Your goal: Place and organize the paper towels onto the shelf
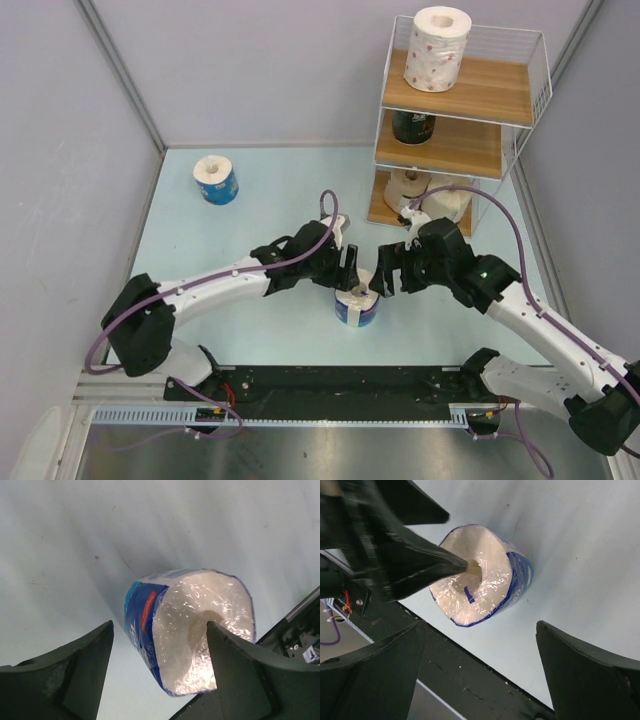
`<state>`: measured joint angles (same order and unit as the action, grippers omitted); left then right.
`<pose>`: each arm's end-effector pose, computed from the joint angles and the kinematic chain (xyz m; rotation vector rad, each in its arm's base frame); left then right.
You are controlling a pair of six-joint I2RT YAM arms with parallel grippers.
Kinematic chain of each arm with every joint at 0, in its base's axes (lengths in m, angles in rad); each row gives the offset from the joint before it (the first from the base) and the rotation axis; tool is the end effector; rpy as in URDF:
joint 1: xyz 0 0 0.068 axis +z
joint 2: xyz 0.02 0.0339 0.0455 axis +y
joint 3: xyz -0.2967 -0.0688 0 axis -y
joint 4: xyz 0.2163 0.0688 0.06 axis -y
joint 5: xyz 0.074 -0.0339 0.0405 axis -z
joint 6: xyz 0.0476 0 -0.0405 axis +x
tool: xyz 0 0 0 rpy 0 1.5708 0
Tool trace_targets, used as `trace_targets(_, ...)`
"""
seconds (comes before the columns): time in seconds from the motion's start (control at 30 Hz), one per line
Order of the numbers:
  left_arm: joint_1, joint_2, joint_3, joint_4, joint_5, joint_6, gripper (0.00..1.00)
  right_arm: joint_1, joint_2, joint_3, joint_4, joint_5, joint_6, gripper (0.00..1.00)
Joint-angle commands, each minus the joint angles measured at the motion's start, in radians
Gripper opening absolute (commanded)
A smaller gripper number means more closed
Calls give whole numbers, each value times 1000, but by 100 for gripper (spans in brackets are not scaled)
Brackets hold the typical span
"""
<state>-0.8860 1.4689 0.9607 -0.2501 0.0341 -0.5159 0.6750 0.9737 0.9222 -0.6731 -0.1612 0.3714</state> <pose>0.1861 -0.2305 0.2722 0.4681 2.4029 -0.7111 0.1224 0.1077 0.3275 -0.4476 2.3507 0.7054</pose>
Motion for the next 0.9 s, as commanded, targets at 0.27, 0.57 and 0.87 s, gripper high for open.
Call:
trace_targets(0.27, 21, -254, 30, -118, -140, -7, 84, 54, 92, -137, 234, 103, 110, 94)
trace_targets(0.57, 48, -337, -43, -147, -169, -22, 84, 57, 192, -154, 334, 160, 138, 93)
trace_targets(0.87, 61, -352, -59, -146, -174, -26, 85, 60, 252, -154, 336, 184, 140, 79)
